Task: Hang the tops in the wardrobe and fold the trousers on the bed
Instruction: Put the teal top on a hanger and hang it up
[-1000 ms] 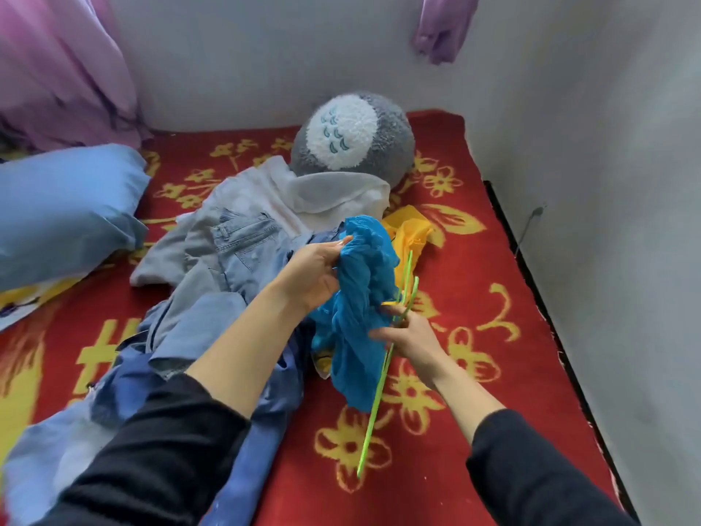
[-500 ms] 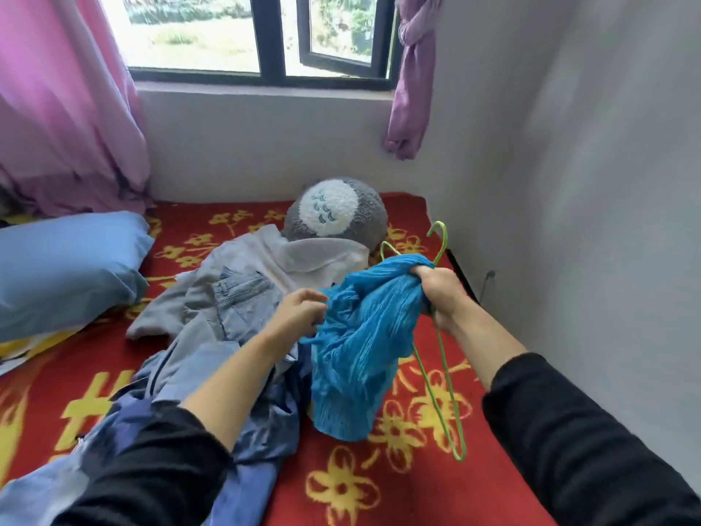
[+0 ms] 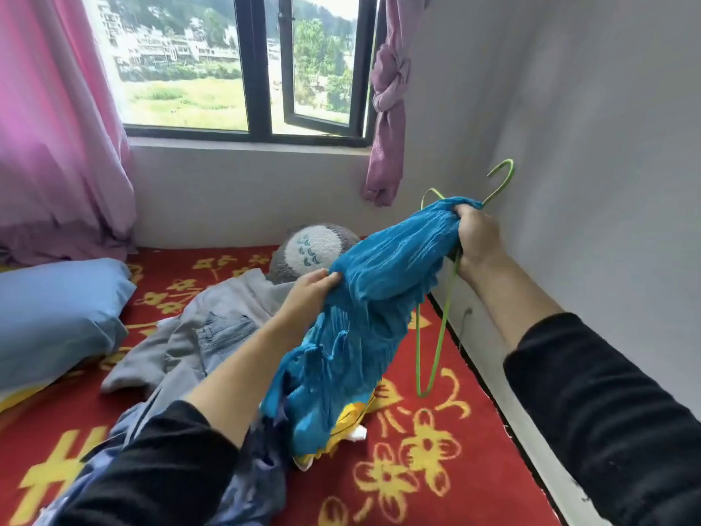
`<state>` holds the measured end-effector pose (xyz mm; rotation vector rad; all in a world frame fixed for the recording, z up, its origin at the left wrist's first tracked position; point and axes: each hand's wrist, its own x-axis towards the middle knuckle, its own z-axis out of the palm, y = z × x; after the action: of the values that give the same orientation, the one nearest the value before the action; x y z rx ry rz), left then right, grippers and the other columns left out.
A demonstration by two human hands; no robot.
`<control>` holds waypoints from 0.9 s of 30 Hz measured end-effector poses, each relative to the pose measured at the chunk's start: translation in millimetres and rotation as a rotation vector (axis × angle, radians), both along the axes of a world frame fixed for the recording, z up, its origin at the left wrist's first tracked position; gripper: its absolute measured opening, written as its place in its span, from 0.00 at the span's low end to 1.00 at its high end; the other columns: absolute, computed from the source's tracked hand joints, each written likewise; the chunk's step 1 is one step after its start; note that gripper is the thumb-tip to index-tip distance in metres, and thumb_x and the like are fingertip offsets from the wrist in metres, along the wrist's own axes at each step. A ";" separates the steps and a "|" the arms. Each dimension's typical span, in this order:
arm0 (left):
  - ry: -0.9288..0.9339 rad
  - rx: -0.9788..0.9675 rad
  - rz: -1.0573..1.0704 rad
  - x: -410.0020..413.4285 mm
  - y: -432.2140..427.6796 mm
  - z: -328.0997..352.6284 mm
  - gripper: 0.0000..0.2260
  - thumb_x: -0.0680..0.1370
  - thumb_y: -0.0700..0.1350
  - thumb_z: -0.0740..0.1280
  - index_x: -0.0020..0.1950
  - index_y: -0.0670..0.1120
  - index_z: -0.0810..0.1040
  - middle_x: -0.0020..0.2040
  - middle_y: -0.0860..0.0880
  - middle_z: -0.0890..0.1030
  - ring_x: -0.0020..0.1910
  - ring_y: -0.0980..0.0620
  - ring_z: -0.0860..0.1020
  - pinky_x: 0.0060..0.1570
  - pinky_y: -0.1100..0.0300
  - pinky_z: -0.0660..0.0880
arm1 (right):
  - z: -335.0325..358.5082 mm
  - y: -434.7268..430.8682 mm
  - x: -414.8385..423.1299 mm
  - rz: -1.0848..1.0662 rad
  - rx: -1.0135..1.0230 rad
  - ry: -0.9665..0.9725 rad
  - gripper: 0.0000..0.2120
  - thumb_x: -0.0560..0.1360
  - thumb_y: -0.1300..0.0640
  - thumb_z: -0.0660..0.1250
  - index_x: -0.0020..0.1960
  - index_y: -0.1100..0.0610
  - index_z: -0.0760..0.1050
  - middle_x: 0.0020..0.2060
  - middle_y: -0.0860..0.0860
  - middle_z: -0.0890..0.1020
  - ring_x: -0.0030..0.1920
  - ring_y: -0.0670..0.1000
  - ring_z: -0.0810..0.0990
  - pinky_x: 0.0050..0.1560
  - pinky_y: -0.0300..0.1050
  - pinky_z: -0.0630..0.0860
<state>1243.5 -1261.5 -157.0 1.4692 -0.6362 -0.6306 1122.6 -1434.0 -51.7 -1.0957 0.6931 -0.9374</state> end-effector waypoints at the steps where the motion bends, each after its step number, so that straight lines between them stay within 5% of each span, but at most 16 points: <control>1: 0.078 -0.089 -0.001 8.2 -0.1 22.8 0.09 0.81 0.41 0.59 0.47 0.44 0.78 0.36 0.51 0.81 0.35 0.55 0.77 0.36 0.64 0.75 | 11.9 -2.1 -1.8 -0.050 -0.021 -0.047 0.10 0.77 0.64 0.61 0.38 0.59 0.75 0.30 0.52 0.77 0.30 0.50 0.77 0.31 0.43 0.74; 4: 0.168 -0.207 -0.047 23.8 3.3 74.2 0.10 0.81 0.42 0.57 0.51 0.42 0.78 0.38 0.48 0.81 0.34 0.53 0.79 0.34 0.62 0.78 | 25.7 -4.4 -1.2 -0.106 -0.175 -0.047 0.12 0.77 0.65 0.61 0.36 0.56 0.75 0.32 0.51 0.76 0.32 0.49 0.75 0.32 0.43 0.72; 8: 0.306 -0.222 -0.075 33.2 4.8 92.2 0.11 0.81 0.45 0.58 0.50 0.41 0.79 0.42 0.46 0.83 0.38 0.52 0.82 0.38 0.60 0.80 | -15.0 -6.1 1.5 0.072 -0.376 0.377 0.13 0.77 0.60 0.65 0.34 0.55 0.72 0.26 0.48 0.69 0.22 0.42 0.68 0.21 0.34 0.64; 11: 0.393 -0.227 -0.026 36.0 1.6 88.5 0.09 0.81 0.43 0.60 0.45 0.41 0.76 0.36 0.46 0.81 0.31 0.52 0.81 0.32 0.61 0.79 | -45.8 -10.5 2.3 0.051 -0.361 0.518 0.17 0.73 0.56 0.72 0.31 0.54 0.68 0.23 0.47 0.60 0.19 0.44 0.58 0.18 0.36 0.57; 15: 0.405 -0.151 -0.045 32.2 -8.6 80.2 0.11 0.82 0.39 0.57 0.41 0.41 0.73 0.26 0.49 0.78 0.21 0.54 0.76 0.24 0.64 0.74 | -71.7 2.3 2.0 0.235 -0.183 0.459 0.07 0.71 0.67 0.67 0.38 0.58 0.77 0.26 0.49 0.66 0.20 0.43 0.61 0.17 0.33 0.57; 20: 0.379 -0.066 -0.054 25.1 -24.3 80.1 0.08 0.81 0.37 0.58 0.47 0.38 0.76 0.33 0.44 0.83 0.31 0.51 0.82 0.32 0.59 0.81 | -94.1 28.5 5.9 0.629 -0.076 0.369 0.14 0.69 0.67 0.67 0.54 0.62 0.78 0.28 0.46 0.68 0.26 0.44 0.58 0.22 0.35 0.54; 24: 0.282 0.067 -0.139 18.9 -28.8 74.3 0.06 0.80 0.40 0.61 0.49 0.41 0.77 0.41 0.45 0.81 0.41 0.51 0.80 0.50 0.54 0.77 | -95.9 43.0 16.4 0.601 -0.088 0.351 0.05 0.73 0.60 0.71 0.47 0.57 0.76 0.23 0.42 0.68 0.24 0.43 0.56 0.21 0.35 0.53; 27: 0.286 0.097 -0.096 22.8 -21.5 64.0 0.07 0.81 0.41 0.60 0.47 0.43 0.76 0.40 0.47 0.80 0.40 0.51 0.79 0.49 0.55 0.75 | -89.8 37.2 19.7 0.498 -0.062 0.348 0.13 0.72 0.63 0.67 0.34 0.52 0.67 0.22 0.45 0.61 0.23 0.44 0.55 0.20 0.37 0.51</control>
<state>1266.3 -1283.0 -93.0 1.4087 -0.4594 -0.9385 1142.3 -1396.8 -141.5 -1.4219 0.6296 -0.3462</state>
